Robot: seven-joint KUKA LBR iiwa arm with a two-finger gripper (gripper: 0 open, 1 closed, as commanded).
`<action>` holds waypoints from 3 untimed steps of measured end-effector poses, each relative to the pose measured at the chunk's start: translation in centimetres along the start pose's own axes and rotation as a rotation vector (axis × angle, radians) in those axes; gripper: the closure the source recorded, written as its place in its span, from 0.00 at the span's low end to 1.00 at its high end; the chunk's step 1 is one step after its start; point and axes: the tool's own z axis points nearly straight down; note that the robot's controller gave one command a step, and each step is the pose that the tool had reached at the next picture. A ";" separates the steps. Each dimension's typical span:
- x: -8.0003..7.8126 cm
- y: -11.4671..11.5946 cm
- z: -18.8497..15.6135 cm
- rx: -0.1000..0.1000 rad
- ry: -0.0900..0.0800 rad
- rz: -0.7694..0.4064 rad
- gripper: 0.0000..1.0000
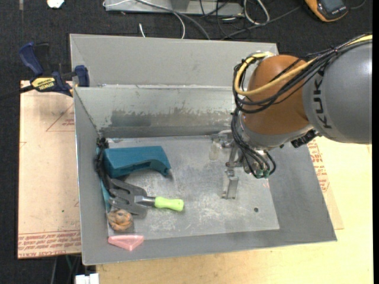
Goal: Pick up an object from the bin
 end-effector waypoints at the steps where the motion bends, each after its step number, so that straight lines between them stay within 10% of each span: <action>1: -0.2 0.0 -0.4 0.000 -0.007 0.001 0.00; 2: 0.5 5.2 5.6 -0.002 -0.009 0.131 0.00; 3: 0.8 12.0 3.4 0.001 -0.015 -0.007 0.00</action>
Offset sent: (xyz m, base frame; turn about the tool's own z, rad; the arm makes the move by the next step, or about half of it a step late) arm -0.0139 0.0969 -0.1094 0.2386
